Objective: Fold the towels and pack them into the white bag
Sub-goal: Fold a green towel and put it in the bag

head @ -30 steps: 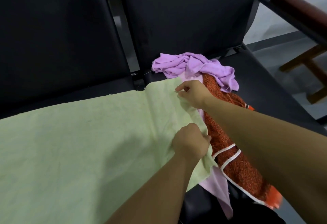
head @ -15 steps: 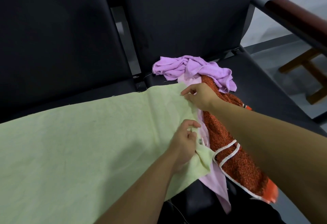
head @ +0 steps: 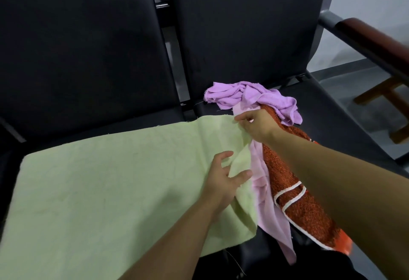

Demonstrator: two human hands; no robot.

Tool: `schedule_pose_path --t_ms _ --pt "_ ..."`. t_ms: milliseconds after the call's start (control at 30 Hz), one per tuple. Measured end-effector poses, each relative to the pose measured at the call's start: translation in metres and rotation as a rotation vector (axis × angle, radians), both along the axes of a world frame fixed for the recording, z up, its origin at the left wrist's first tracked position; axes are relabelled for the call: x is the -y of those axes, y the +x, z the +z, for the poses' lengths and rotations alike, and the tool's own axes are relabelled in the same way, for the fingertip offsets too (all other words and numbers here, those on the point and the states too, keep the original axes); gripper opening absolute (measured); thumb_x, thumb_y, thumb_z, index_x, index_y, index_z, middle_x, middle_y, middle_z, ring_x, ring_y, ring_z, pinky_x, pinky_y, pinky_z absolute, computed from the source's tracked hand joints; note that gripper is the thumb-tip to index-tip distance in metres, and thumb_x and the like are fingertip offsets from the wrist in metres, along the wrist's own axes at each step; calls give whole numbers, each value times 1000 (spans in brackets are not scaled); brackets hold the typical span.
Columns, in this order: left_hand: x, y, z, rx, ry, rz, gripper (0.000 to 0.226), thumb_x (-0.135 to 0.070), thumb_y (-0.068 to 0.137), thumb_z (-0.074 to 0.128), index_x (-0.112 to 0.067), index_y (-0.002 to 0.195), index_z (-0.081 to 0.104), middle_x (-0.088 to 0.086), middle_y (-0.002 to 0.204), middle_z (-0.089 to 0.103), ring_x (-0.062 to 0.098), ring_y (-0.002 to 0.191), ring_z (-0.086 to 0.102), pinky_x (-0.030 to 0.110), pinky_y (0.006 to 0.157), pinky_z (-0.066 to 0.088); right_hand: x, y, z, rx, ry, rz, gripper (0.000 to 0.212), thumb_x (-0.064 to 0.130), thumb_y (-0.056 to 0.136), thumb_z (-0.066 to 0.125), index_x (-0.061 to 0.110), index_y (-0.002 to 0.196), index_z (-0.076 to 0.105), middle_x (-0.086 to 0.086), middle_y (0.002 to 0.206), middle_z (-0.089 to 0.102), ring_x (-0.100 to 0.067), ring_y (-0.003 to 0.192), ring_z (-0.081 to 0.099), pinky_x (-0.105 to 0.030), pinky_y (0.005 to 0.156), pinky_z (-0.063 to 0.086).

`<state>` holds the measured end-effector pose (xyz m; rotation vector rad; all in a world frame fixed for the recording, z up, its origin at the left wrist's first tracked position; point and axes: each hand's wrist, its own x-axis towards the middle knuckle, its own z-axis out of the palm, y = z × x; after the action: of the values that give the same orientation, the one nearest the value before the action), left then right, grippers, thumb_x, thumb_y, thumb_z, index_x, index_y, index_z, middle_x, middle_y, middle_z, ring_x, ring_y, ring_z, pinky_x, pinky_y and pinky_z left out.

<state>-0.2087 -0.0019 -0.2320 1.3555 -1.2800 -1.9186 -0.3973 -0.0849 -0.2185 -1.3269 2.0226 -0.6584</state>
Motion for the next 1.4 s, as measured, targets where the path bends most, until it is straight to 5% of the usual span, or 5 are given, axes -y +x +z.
schedule_pose_path --t_ms 300,467,667,1067,1400 --pt "-4 52 31 -118 63 -55 45 3 100 56 -24 135 55 8 120 74 26 99 72 45 91 57 11 39 46 46 -88 -95 30 15 101 53 12 128 67 -6 106 67 -18 89 62 -24 76 50" --pt "-5 103 58 -121 10 20 29 -17 105 55 -24 133 60 -4 118 75 21 108 72 44 100 55 24 97 75 37 -163 -15 30 15 101 55 12 129 66 -5 100 64 -15 82 59 -8 59 43" --pt "-5 193 74 53 -125 194 41 -50 98 61 -15 77 66 -2 74 50 14 70 44 25 66 37 44 203 88 88 -192 84 34 18 101 58 12 134 63 -3 112 65 -17 96 64 -13 72 46" --pt "-8 384 70 352 -158 718 33 -37 100 55 -16 75 56 -10 55 51 14 57 50 30 59 40 78 450 63 192 -122 328 35 18 100 60 13 134 63 -9 132 63 -25 112 64 -43 96 56" --pt "-30 429 5 1026 -311 592 42 -35 98 56 -14 133 45 8 129 52 27 120 54 38 100 43 64 520 16 305 115 645 53 33 104 51 31 155 35 3 160 35 -20 143 41 -32 112 39"
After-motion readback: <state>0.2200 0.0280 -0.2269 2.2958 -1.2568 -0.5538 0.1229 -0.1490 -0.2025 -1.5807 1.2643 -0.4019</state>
